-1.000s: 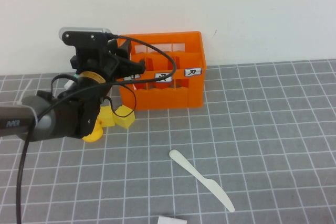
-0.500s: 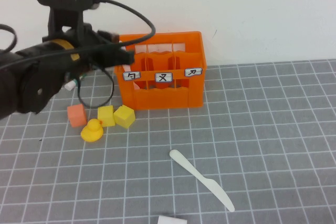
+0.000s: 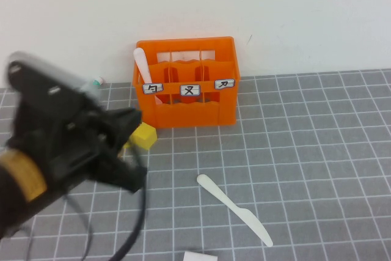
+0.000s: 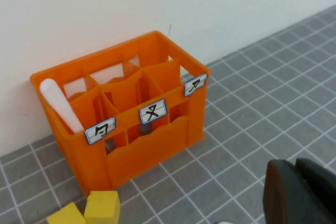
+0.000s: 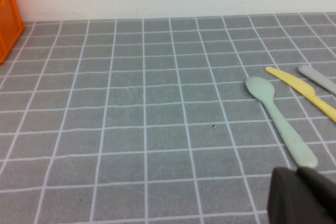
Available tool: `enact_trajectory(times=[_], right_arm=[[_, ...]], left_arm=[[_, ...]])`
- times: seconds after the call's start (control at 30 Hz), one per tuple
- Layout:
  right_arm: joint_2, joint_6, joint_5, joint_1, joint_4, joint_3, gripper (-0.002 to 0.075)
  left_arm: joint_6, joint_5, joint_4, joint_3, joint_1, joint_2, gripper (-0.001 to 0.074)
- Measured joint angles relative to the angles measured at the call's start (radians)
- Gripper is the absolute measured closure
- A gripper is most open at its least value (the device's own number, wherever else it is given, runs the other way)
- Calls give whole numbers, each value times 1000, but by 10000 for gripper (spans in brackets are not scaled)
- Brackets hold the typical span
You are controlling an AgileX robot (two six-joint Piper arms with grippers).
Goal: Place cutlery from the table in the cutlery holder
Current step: Pick up the knife
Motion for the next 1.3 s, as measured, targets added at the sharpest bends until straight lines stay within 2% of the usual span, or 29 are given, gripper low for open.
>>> enact_trajectory(times=[0.2, 0.37, 0.57, 0.77, 0.87, 1.0, 1.3], right_arm=[[0, 0, 0, 0, 0, 0, 729], [0, 0, 0, 0, 0, 0, 729], [0, 0, 0, 0, 0, 0, 729], [0, 0, 0, 0, 0, 0, 729], [0, 0, 1, 0, 0, 0, 729], [0, 0, 1, 0, 0, 0, 729], [0, 0, 1, 0, 0, 0, 729]], left_arm=[[-5, 58, 4, 68, -9, -154, 735], [-22, 289, 18, 70, -9, -283, 735], [-174, 593, 96, 70, -9, -524, 735], [-334, 661, 242, 184, 18, -741, 735], [-362, 665, 234, 278, 87, -862, 735], [-333, 629, 143, 397, 227, -999, 735], [199, 349, -246, 592, 580, -1032, 735]])
